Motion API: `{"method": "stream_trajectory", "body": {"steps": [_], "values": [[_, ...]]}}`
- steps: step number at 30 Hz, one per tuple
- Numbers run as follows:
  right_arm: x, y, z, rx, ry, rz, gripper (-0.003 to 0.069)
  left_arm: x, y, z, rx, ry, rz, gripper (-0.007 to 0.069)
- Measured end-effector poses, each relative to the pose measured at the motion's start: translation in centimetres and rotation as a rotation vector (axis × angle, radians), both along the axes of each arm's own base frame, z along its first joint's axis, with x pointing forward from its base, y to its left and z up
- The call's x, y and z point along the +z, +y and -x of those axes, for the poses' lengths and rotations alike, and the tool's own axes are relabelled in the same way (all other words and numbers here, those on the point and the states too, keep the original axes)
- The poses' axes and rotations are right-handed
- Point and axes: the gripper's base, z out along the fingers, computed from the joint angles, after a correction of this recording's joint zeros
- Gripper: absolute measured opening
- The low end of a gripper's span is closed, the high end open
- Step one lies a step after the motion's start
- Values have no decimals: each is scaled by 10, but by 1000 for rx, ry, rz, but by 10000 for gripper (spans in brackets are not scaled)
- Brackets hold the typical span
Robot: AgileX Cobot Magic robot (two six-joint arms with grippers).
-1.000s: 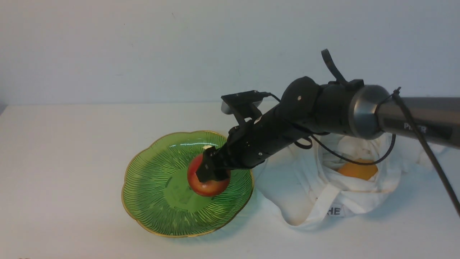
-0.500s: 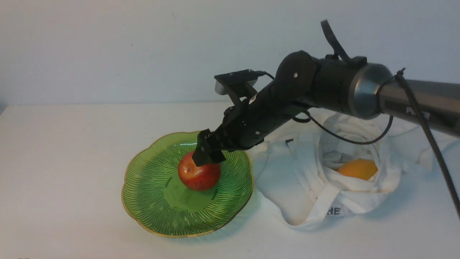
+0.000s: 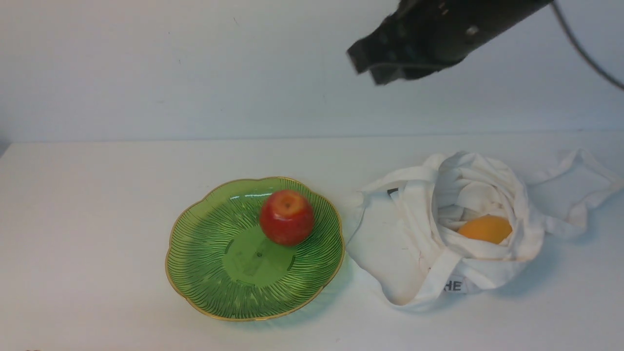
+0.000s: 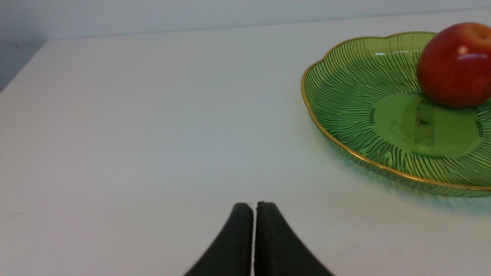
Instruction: Take the fruit out of the cloth bag on the white table and place them on a plate.
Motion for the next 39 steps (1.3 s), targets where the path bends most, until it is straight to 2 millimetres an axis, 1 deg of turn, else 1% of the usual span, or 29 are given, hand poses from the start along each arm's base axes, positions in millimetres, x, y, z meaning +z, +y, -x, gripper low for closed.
{"method": "stream_trajectory", "body": {"steps": [3,5,6,7,9,12,13,14,15,18,20,21,22,26,29,34,39], "values": [[26,-25,35,-23,-81,-48,-13,0,0,0,0,0,0,-8],[33,-38,55,-33,-114,-74,-13,0,0,0,0,0,0,-8],[34,-48,70,-39,-131,-96,-13,0,0,0,0,0,0,-8],[33,-57,84,-43,-147,-114,-13,0,0,0,0,0,0,-8],[29,-66,99,-45,-176,-139,-13,0,0,0,0,0,0,-8],[13,-88,133,-46,-238,-186,-14,0,0,0,0,0,0,-8],[8,-90,136,-45,-243,-189,-14,0,0,0,0,0,0,-8],[9,-92,140,-45,-262,-202,-14,0,0,0,0,0,0,-8],[0,-101,153,-44,-298,-227,-14,0,0,0,0,0,0,-8],[-16,-115,174,-41,-389,-290,-14,0,0,0,0,0,0,-8],[-25,-120,183,-42,-432,-327,-14,0,0,0,0,0,0,-8],[-24,-120,184,-41,-432,-336,-14,0,0,0,0,0,0,-8],[-33,-124,190,-43,-439,-367,-14,0,0,0,0,0,0,-8],[-43,-125,195,-43,-423,-416,-14,0,0,0,0,0,0,-8],[-45,-123,196,-45,-404,-459,-14,0,0,0,0,0,0,-8],[-44,-123,196,-46,-401,-472,-14,0,0,0,0,0,0,-8],[-42,-125,194,-38,-475,-407,-15,0,0,0,0,0,0,-8]]}}
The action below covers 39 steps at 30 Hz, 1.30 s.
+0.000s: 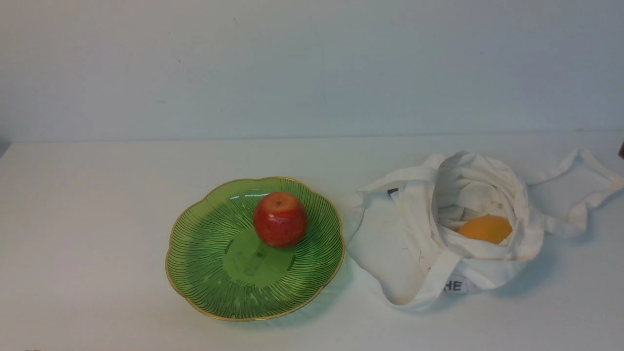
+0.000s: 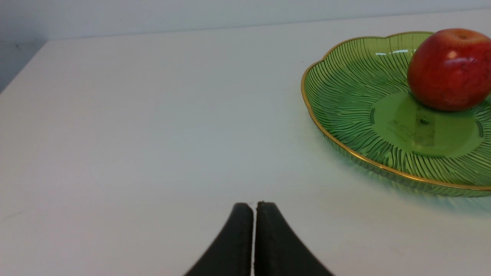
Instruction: Take the fruit out of the cloth bag on the white table and place them on a plate.
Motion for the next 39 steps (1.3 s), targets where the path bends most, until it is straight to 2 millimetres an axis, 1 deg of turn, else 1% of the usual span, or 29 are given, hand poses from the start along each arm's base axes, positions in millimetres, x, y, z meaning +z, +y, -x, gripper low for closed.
{"method": "stream_trajectory", "body": {"steps": [4,7,10,11,12,14,16,17,19,20,21,23,24,27,39], "values": [[0,-5,-1,-31,-81,114,-15,0,0,0,0,0,0,-8],[-6,-13,2,-82,-135,157,-15,0,0,0,0,0,0,-8],[-21,-27,3,-207,-166,170,-15,0,0,0,0,0,0,-8],[-31,-32,3,-256,-162,174,-15,0,0,0,0,0,0,-8],[-48,-38,4,-314,-145,183,-15,0,0,0,0,0,0,-8],[-71,-46,6,-394,-116,197,-15,0,0,0,0,0,0,-8],[-103,-52,10,-453,-60,219,-15,0,0,0,0,0,0,-8],[-117,-55,13,-476,-45,226,-15,0,0,0,0,0,0,-8],[-156,-60,21,-535,4,256,-15,0,0,0,0,0,0,-8],[-166,-61,23,-548,14,261,-15,0,0,0,0,0,0,-8],[-190,-63,27,-570,45,266,-15,0,0,0,0,0,0,-8],[-210,-65,34,-607,56,245,-15,0,0,0,0,-1,0,-8],[-214,-66,36,-626,66,223,-15,0,0,0,0,0,0,-8],[-213,-67,37,-644,55,194,-15,0,0,0,0,0,0,-8],[-213,-67,37,-645,63,174,-15,0,0,0,0,0,0,-8]]}}
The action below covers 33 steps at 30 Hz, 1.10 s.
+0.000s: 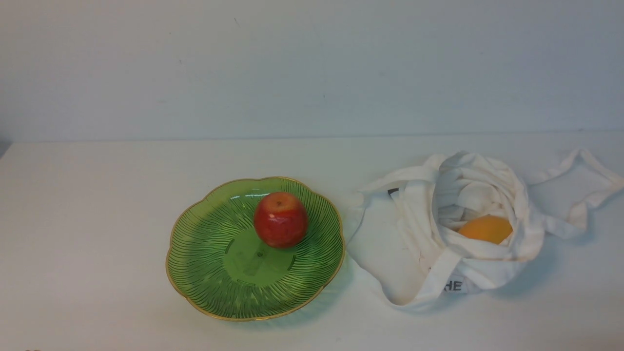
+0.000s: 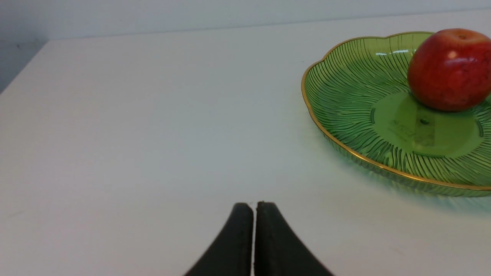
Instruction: Take the fruit out of the cloth bag on the white table and place them on a plate.
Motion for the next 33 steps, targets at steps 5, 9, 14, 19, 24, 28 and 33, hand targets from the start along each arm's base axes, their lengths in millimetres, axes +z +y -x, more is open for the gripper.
{"method": "stream_trajectory", "body": {"steps": [5,9,14,19,24,28,33], "values": [[0,2,0,32,1,-1,-15,0,0,0,0,0,0,-8],[0,3,0,52,2,-5,-15,0,0,0,0,0,0,-8],[0,3,0,54,2,-8,-15,0,0,0,0,0,0,-8],[0,3,0,55,2,-8,-15,0,0,0,0,0,0,-8],[0,3,0,55,2,-8,-15,0,0,0,0,0,0,-8],[0,3,0,55,2,-8,-15,0,0,0,0,0,0,-8],[0,3,0,55,1,-8,-15,0,0,0,0,0,0,-8]]}}
